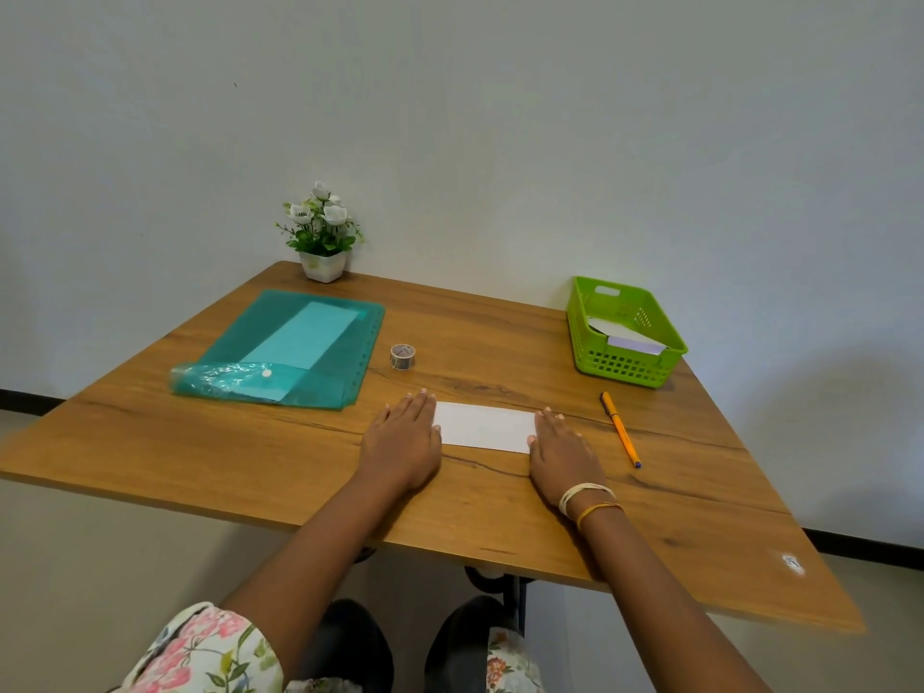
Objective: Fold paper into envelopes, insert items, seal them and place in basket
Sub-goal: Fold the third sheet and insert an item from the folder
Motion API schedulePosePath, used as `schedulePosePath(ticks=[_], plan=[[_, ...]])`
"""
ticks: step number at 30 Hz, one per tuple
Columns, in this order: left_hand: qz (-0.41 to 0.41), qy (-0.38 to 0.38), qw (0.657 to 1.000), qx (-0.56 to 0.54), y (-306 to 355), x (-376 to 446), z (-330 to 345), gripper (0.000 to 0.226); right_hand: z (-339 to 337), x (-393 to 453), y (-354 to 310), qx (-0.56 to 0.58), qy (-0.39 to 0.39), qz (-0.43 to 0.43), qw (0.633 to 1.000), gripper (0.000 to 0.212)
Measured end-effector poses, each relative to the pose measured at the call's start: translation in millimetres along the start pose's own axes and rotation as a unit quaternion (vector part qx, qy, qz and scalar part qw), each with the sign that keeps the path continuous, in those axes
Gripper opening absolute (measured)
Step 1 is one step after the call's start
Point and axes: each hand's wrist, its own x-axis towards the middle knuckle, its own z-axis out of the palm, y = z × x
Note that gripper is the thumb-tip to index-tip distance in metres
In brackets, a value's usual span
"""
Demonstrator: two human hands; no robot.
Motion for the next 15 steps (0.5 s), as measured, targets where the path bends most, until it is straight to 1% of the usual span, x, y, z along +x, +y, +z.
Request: schedulePosePath(ticks=[3,6,8,11,13,15], plan=[[0.000,-0.001,1.000,0.001,0,0,0,0.056,0,0,-2,-0.003,-0.001,0.011,1.000,0.051],[-0.001,-0.001,1.000,-0.002,0,-2,-1,0.056,1,-3,-13,0.005,0.032,0.013,0.999,0.050],[-0.001,0.000,1.000,-0.003,1,-3,-2,0.056,4,-8,-24,0.025,0.053,-0.023,0.998,0.050],[0.003,0.001,1.000,-0.012,3,-5,-4,0.058,10,-10,-39,0.035,0.036,-0.068,0.996,0.050],[0.008,0.005,1.000,-0.017,2,-6,-6,0.060,12,-6,-42,0.032,0.028,-0.054,0.998,0.050],[0.013,0.010,1.000,-0.024,1,-6,-6,0.062,10,1,-39,0.026,0.032,-0.014,0.999,0.052]])
